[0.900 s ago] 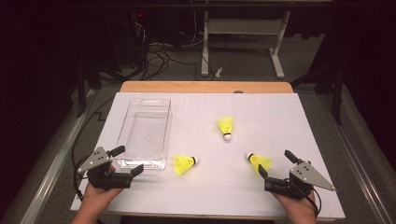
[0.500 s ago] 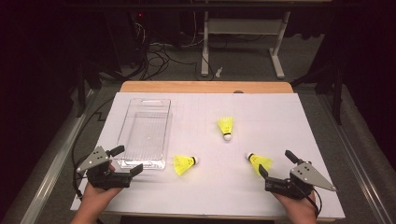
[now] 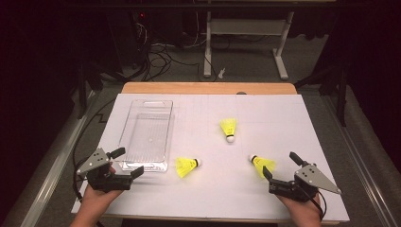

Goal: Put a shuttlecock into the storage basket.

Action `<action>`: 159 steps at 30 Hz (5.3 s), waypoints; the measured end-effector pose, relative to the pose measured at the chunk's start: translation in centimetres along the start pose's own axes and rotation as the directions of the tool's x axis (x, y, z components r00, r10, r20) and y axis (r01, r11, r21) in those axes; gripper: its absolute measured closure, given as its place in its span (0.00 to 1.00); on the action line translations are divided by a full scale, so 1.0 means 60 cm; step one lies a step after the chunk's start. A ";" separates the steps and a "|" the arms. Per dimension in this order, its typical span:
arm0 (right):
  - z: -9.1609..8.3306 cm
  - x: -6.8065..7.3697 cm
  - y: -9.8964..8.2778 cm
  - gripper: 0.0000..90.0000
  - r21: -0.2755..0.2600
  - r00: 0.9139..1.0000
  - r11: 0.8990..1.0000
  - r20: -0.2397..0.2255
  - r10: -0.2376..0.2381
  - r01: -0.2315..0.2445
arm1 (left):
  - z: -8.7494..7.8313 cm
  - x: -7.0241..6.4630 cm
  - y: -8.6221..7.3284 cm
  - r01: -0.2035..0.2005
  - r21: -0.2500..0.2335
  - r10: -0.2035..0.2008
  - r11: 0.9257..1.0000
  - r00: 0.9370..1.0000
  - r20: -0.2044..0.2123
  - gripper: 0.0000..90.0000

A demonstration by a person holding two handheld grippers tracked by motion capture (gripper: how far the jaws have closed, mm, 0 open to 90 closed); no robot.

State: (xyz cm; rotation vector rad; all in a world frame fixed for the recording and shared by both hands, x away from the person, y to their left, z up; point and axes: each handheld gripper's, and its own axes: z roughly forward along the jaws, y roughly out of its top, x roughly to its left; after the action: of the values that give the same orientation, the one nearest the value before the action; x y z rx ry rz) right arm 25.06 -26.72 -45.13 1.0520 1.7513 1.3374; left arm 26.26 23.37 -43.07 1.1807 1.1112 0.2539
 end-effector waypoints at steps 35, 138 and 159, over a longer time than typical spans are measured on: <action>0.001 -0.002 -0.002 0.00 0.008 1.000 1.000 0.005 0.000 0.000 | -0.077 0.077 0.031 0.085 -0.053 -0.091 0.995 0.988 -0.122 0.00; 0.012 -0.006 -0.012 0.00 0.065 1.000 0.998 0.029 0.006 -0.008 | -0.003 0.057 -0.023 0.257 0.658 0.063 0.708 0.905 -0.421 0.01; 0.010 -0.004 -0.012 0.00 0.064 1.000 0.998 0.024 0.004 -0.005 | 0.031 -0.002 -0.043 0.209 0.739 0.085 0.641 0.937 -0.339 0.01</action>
State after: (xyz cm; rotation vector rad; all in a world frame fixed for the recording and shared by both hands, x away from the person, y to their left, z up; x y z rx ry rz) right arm 25.55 -26.79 -45.95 1.1030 1.7857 1.2740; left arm 26.75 21.07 -45.24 1.9069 1.6579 -0.1079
